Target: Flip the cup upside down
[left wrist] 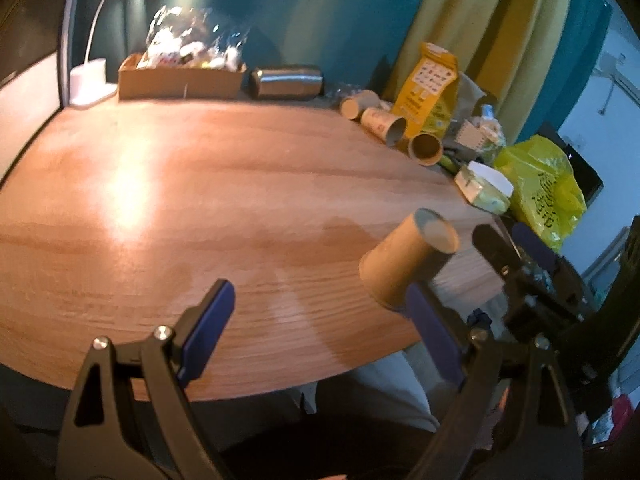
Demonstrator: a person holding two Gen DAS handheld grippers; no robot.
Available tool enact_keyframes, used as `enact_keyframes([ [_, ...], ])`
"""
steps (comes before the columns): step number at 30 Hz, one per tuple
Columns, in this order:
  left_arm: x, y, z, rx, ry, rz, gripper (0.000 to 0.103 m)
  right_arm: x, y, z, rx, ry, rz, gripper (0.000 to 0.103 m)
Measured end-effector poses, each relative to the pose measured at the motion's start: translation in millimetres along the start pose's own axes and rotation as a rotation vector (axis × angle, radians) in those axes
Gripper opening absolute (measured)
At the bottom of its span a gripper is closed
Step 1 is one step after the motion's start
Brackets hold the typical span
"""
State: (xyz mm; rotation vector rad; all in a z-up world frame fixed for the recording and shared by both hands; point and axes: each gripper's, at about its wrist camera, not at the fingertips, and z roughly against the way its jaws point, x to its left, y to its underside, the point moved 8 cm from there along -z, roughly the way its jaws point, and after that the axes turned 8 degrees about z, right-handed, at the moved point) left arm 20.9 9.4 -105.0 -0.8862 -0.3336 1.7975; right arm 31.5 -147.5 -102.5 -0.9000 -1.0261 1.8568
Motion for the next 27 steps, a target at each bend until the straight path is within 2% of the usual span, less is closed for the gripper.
enact_keyframes([
  [5,-22.7,-1.2,17.1,-0.070,-0.018,-0.040,0.089,-16.0,-6.5,20.4,-0.027,0.015,-0.019,0.081],
  [12,-55.1,-2.2,44.8,-0.187,-0.041,-0.156,0.089,-41.4,-8.8,39.8,-0.047,0.033,-0.068,0.081],
  [27,-56.5,-8.0,60.3,-0.232,-0.093,-0.186,0.089,-56.3,-0.9,53.0,0.000,0.025,-0.121,0.081],
])
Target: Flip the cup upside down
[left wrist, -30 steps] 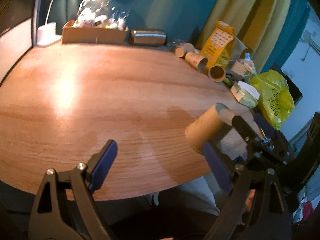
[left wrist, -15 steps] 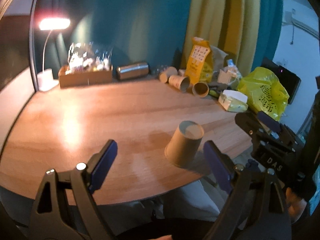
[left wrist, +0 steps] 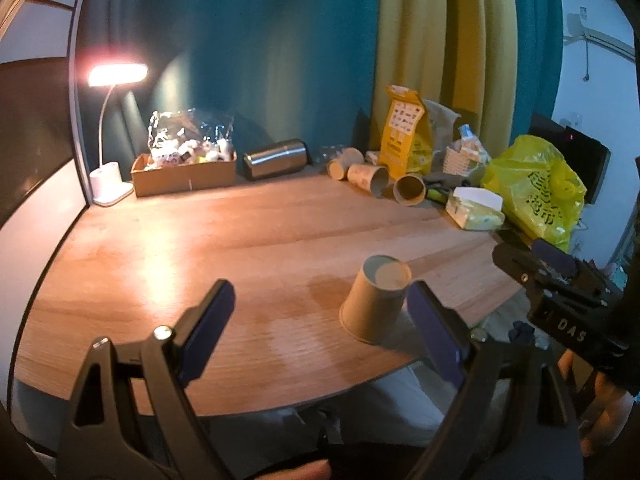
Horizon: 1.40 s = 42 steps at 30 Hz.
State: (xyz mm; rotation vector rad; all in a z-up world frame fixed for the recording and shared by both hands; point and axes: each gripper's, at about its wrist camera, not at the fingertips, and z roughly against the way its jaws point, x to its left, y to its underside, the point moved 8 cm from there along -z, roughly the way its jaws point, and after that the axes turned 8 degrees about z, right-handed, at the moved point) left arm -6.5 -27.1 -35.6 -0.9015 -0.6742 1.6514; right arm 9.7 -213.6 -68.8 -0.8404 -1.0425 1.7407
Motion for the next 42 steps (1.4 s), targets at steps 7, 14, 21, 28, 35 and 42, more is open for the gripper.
enact_keyframes([
  [7,-1.7,1.0,-2.6,0.007,-0.004,-0.006,0.089,-2.4,2.2,-3.7,0.018,-0.008,-0.014,0.081],
  [14,-0.6,0.4,-2.1,-0.005,-0.007,-0.006,0.089,-1.8,1.8,-4.4,0.016,-0.007,-0.012,0.081],
  [21,1.0,0.7,-2.3,-0.004,-0.008,-0.005,0.090,1.9,-1.7,-7.5,0.028,-0.035,-0.025,0.081],
  [28,5.4,0.7,-3.8,-0.008,-0.014,0.001,0.090,4.3,-1.5,-10.0,0.037,-0.044,-0.025,0.081],
  [35,5.9,0.7,-3.8,-0.011,-0.012,0.000,0.091,5.9,-0.4,-11.4,0.045,-0.047,-0.022,0.081],
  [42,5.7,1.0,-3.9,-0.012,-0.011,0.001,0.091,6.8,1.5,-11.6,0.051,-0.051,-0.024,0.081],
])
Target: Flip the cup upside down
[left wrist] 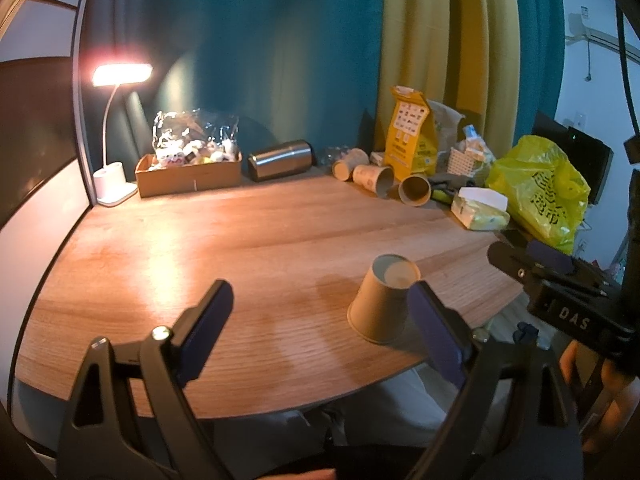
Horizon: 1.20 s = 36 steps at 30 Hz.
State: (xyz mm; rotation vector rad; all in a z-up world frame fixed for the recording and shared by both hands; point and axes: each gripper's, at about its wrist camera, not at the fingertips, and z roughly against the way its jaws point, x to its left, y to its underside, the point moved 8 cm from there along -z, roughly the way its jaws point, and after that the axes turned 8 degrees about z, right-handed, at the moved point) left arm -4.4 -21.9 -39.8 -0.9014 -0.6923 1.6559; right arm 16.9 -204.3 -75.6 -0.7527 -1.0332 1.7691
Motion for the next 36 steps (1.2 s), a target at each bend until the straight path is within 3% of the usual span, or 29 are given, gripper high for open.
enact_keyframes([
  [36,-1.5,-1.4,6.9,-0.008,-0.003,0.003,0.091,6.6,-0.1,1.2,-0.001,-0.006,0.001,0.081],
])
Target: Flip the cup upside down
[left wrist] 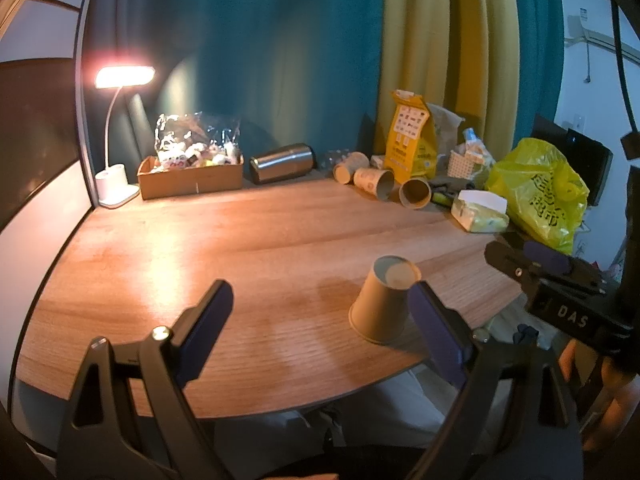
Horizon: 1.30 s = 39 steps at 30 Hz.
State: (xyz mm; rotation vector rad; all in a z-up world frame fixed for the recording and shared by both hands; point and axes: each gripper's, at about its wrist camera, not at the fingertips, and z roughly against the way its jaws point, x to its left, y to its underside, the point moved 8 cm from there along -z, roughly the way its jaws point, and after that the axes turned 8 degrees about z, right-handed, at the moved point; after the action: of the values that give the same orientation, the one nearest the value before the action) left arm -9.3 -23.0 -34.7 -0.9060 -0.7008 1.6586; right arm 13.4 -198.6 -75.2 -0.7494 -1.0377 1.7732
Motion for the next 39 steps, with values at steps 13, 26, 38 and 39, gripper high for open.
enact_keyframes([
  [13,-1.8,-1.2,-1.4,-0.004,0.005,-0.002,0.091,0.9,-0.5,-0.3,0.001,0.000,0.000,0.081],
  [26,-2.3,-0.6,-1.8,0.003,0.025,0.013,0.091,1.0,-0.5,-0.6,0.001,0.000,0.000,0.081],
  [38,-3.5,1.8,-2.0,0.008,0.020,0.007,0.091,1.0,1.1,-2.8,0.011,-0.004,0.001,0.081],
  [39,-3.2,2.4,-2.9,0.011,0.020,0.006,0.091,0.4,1.7,-2.7,0.012,-0.004,0.000,0.081],
])
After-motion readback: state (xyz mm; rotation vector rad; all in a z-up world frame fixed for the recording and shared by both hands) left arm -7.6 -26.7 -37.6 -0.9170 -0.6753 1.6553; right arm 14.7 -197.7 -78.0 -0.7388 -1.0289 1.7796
